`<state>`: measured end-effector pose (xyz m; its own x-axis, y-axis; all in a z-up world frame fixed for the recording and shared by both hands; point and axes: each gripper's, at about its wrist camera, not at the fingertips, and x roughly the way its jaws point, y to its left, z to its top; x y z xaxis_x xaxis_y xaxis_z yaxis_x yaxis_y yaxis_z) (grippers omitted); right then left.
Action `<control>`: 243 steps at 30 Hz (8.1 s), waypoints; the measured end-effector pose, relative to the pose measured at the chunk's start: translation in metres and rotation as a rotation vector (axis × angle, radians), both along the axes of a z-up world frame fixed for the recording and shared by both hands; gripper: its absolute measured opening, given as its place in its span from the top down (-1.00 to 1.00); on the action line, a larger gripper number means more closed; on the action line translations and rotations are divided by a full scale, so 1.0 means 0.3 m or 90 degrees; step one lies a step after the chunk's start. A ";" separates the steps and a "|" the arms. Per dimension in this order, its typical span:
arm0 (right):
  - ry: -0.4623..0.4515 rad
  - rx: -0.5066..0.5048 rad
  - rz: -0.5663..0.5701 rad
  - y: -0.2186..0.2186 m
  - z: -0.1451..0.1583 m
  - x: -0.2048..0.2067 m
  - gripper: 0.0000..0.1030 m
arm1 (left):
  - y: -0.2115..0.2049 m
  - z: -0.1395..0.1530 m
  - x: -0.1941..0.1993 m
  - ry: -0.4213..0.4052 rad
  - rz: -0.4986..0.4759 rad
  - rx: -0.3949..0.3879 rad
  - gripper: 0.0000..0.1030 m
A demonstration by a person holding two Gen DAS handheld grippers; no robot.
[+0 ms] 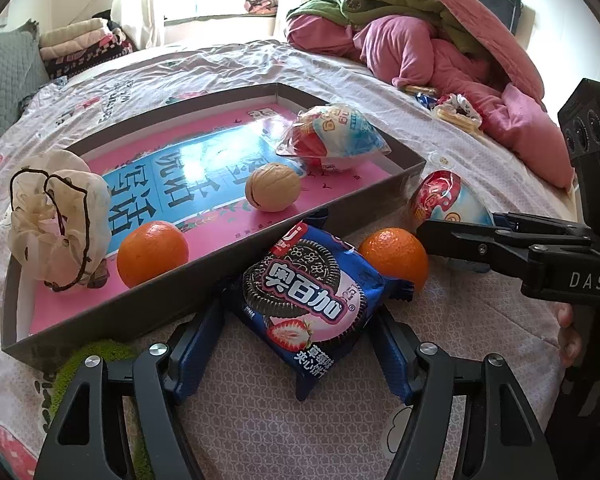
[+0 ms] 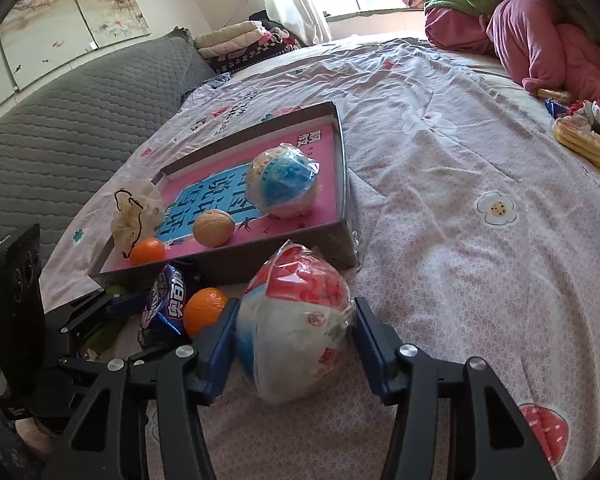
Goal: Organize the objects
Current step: 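Move the left gripper around the blue cookie packet while the right approaches the wrapped toy egg, then close the left gripper on the cookie packet while the right gripper closes on the wrapped egg, then lift and carry the cookie packet and wrapped egg over the grey box with both grippers, then lower the cookie packet and wrapped egg into the grey box with both grippers, then open the left gripper to release the packet while the right gripper releases the egg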
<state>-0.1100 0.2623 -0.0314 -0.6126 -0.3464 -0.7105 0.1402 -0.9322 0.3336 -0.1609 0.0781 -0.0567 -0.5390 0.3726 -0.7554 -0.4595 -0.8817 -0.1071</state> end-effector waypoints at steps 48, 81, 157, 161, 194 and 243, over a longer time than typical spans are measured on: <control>0.142 0.055 0.044 -0.077 0.135 0.092 -0.04 | -0.149 0.188 0.096 0.066 0.071 0.094 -0.05; 0.237 0.085 0.084 -0.180 0.291 0.074 -0.04 | -0.251 0.291 0.107 0.124 0.152 0.090 -0.05; 0.277 0.144 0.100 -0.266 0.321 -0.189 -0.05 | -0.404 0.324 -0.109 0.143 0.227 0.047 -0.06; 0.261 0.153 0.104 -0.270 0.294 -0.199 -0.05 | -0.397 0.299 -0.122 0.130 0.226 0.039 -0.05; 0.176 0.267 0.144 -0.341 0.091 -0.165 -0.06 | -0.316 0.122 -0.148 0.066 0.204 -0.020 -0.06; 0.134 0.262 0.101 -0.287 0.053 -0.199 -0.25 | -0.339 0.097 -0.171 0.036 0.217 -0.003 -0.28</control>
<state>-0.1697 0.1761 -0.0153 -0.7197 -0.1639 -0.6747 0.3165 -0.9423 -0.1087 -0.2120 -0.0235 -0.0276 -0.6735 0.1600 -0.7217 -0.1429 -0.9861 -0.0853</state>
